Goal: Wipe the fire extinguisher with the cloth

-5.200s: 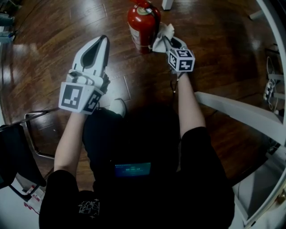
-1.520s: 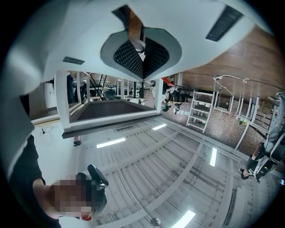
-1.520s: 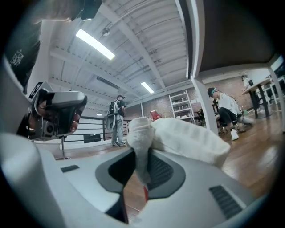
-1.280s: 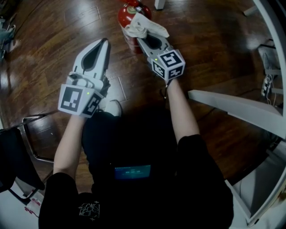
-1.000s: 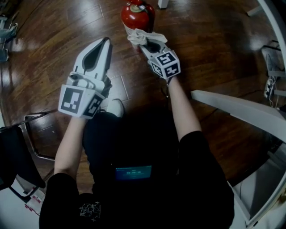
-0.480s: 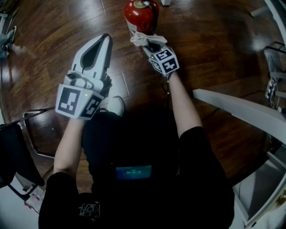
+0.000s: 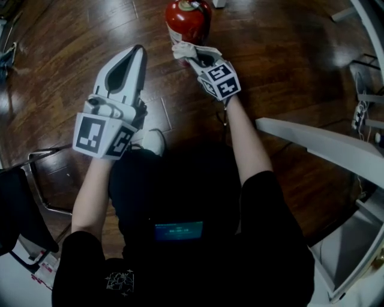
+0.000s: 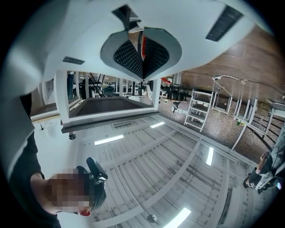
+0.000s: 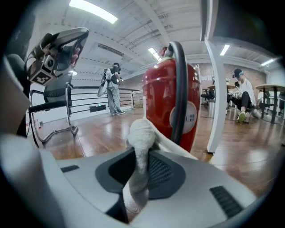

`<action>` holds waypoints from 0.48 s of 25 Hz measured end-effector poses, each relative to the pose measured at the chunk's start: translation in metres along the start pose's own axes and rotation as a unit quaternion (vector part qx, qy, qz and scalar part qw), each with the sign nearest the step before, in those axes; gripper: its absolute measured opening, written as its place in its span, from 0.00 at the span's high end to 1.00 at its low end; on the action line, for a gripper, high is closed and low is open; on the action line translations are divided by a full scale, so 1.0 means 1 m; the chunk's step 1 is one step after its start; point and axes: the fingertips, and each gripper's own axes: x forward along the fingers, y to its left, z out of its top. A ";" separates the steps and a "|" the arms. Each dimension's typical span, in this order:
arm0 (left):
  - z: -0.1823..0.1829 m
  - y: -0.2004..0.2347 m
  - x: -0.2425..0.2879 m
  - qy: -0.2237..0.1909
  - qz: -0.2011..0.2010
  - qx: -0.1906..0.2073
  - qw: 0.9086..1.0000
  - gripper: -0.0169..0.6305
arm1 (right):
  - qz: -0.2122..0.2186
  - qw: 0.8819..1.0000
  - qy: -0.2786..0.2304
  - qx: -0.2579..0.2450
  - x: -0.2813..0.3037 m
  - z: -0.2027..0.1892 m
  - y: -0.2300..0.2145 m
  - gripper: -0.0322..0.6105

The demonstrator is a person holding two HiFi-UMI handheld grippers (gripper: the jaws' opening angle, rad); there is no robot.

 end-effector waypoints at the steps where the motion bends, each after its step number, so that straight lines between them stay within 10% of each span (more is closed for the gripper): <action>1: 0.000 0.001 -0.001 0.000 0.001 0.000 1.000 0.97 | -0.003 1.000 -0.010 0.000 -0.006 0.008 -0.001 0.82; 12: 0.004 0.024 -0.009 -0.014 0.024 -0.010 1.000 0.97 | -0.047 0.973 -0.225 0.029 -0.109 0.150 -0.021 0.81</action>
